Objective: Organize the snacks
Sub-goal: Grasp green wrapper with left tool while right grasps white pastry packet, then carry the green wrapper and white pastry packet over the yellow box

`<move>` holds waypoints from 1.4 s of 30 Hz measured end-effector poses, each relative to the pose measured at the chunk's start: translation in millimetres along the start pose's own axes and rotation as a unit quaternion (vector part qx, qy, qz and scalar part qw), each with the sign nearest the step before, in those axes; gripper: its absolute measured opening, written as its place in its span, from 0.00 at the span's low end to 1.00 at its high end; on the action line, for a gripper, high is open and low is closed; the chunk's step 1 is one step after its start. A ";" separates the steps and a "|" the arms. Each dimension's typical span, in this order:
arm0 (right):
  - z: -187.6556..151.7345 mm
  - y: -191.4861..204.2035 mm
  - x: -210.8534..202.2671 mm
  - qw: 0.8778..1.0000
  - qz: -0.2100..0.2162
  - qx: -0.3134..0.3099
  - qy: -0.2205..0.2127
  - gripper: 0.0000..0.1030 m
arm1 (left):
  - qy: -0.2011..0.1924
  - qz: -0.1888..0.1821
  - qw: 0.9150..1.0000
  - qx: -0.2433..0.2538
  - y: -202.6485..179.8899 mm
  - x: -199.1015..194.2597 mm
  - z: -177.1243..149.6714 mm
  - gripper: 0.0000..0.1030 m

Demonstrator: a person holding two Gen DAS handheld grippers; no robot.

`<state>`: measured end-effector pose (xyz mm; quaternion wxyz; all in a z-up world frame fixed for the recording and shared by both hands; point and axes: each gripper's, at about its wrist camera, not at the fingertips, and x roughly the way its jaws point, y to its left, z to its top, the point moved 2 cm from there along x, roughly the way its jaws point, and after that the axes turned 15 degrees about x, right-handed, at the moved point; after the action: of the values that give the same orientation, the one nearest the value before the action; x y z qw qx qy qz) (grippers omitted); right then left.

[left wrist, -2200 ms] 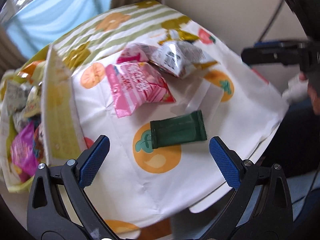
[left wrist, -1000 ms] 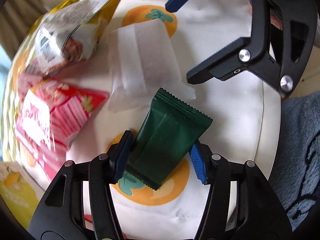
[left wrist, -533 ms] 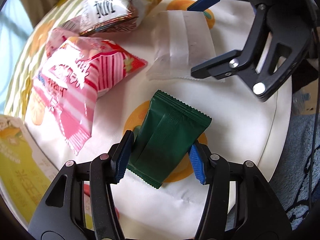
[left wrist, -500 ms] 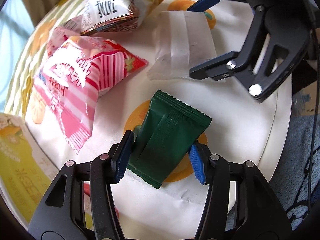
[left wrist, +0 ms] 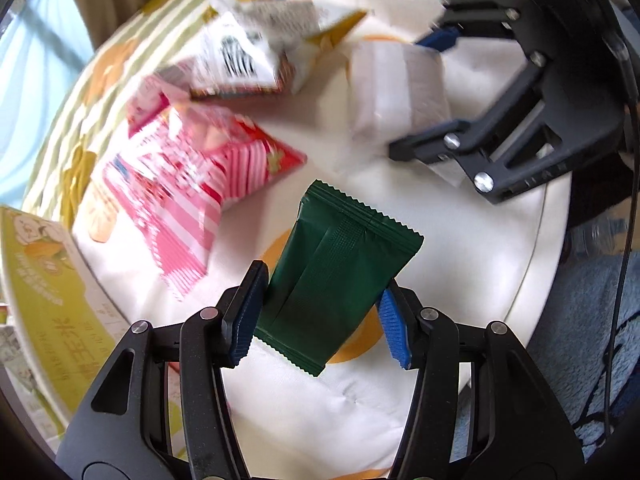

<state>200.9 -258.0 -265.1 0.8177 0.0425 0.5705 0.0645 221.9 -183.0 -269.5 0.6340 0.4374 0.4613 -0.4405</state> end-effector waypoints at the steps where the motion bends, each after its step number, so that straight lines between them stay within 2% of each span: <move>1: -1.6 -0.6 -5.1 1.000 0.001 0.001 -0.002 0.68 | -0.003 0.004 1.000 -0.004 -1.1 -7.5 -1.3 0.48; 5: -1.3 -6.9 -32.4 1.000 0.007 0.011 -0.009 0.68 | -0.019 0.022 0.999 -0.028 1.3 -35.3 4.5 0.48; 11: 8.8 -8.0 -82.5 0.999 0.017 -0.002 -0.046 0.68 | -0.044 0.053 0.995 -0.077 6.4 -79.0 9.4 0.48; 14: 19.5 -2.4 -105.7 0.997 0.026 -0.022 -0.062 0.68 | -0.049 0.075 0.989 -0.118 15.1 -102.1 6.7 0.48; 18: 34.5 13.6 -133.0 0.994 0.050 -0.047 -0.085 0.68 | -0.064 0.108 0.975 -0.184 29.5 -140.9 -8.0 0.48; 25: 65.7 70.7 -164.3 0.986 0.093 -0.082 -0.114 0.68 | -0.076 0.161 0.945 -0.273 63.4 -195.0 -75.7 0.48; 29: 81.7 114.2 -167.1 0.981 0.115 -0.094 -0.122 0.68 | -0.073 0.176 0.932 -0.308 87.8 -205.4 -124.3 0.48; 38: 110.0 219.5 -139.0 0.979 0.147 -0.082 -0.115 0.68 | -0.057 0.143 0.907 -0.392 150.0 -187.8 -234.0 0.48; 42: 112.5 257.7 -118.4 0.982 0.143 -0.066 -0.105 0.68 | -0.050 0.115 0.903 -0.411 171.8 -168.8 -268.1 0.48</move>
<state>251.4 -21.1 -79.6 0.8566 0.0760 0.4637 0.2130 302.2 140.1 -131.7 0.8260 0.1652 0.5156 -0.1569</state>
